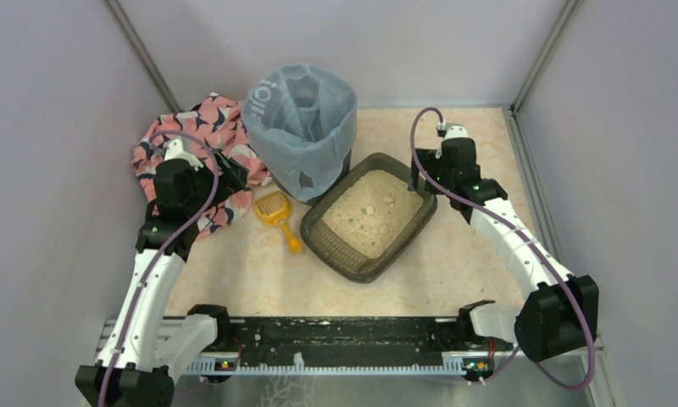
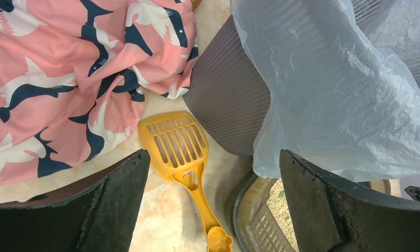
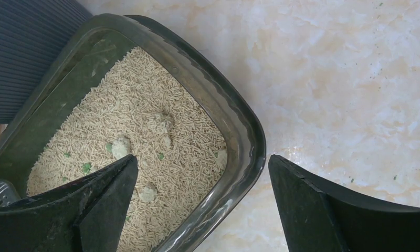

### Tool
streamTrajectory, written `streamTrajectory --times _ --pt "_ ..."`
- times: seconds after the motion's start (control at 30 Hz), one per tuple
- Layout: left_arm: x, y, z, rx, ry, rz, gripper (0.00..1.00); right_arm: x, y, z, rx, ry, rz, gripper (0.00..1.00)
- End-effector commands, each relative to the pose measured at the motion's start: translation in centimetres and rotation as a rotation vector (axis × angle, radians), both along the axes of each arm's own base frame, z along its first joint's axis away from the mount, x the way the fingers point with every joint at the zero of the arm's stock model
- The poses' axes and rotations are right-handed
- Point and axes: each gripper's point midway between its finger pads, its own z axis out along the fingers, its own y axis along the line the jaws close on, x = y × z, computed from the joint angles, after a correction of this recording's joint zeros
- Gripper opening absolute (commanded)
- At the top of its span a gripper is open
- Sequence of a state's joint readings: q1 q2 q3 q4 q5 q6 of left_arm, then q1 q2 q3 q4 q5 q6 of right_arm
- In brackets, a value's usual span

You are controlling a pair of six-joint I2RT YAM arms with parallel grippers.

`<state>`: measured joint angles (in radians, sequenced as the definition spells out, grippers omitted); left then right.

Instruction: Clean the litter box

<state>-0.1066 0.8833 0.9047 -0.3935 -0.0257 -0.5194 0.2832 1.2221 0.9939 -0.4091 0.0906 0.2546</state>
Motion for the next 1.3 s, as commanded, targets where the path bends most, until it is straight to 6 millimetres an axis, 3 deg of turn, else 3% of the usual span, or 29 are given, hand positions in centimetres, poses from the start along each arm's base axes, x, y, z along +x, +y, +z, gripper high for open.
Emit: streamTrajectory --times 0.0,0.3,0.43,0.53,0.77,0.83,1.03,1.27 --pt "-0.1 0.1 1.4 0.003 -0.033 0.0 0.99 0.8 0.1 1.7 0.012 -0.057 -0.008 0.95" --pt "-0.1 0.2 1.1 0.008 -0.027 0.009 0.99 0.7 -0.6 1.8 0.024 -0.049 -0.072 0.94" --pt "-0.1 0.2 0.6 0.024 -0.023 -0.002 0.99 0.7 -1.0 1.8 0.033 -0.035 -0.122 0.83" --pt "-0.3 -0.2 -0.3 0.024 -0.018 -0.032 0.99 0.6 -1.5 1.7 0.015 -0.02 -0.146 0.83" --pt "-2.2 -6.8 -3.1 -0.225 0.05 -0.294 0.97 -0.5 -1.9 0.1 -0.012 0.031 -0.148 0.87" --pt "-2.4 -7.1 -4.3 -0.174 0.068 -0.28 0.97 -0.9 -1.5 -0.4 -0.007 0.049 -0.132 0.88" --pt "-4.5 -9.6 -5.0 -0.07 0.061 -0.369 0.98 -2.6 0.2 -1.4 -0.08 0.078 -0.097 0.9" --pt "-6.6 -13.2 -8.5 -0.012 0.168 -0.517 0.96 -4.1 1.6 -3.2 -0.019 0.119 -0.065 0.9"
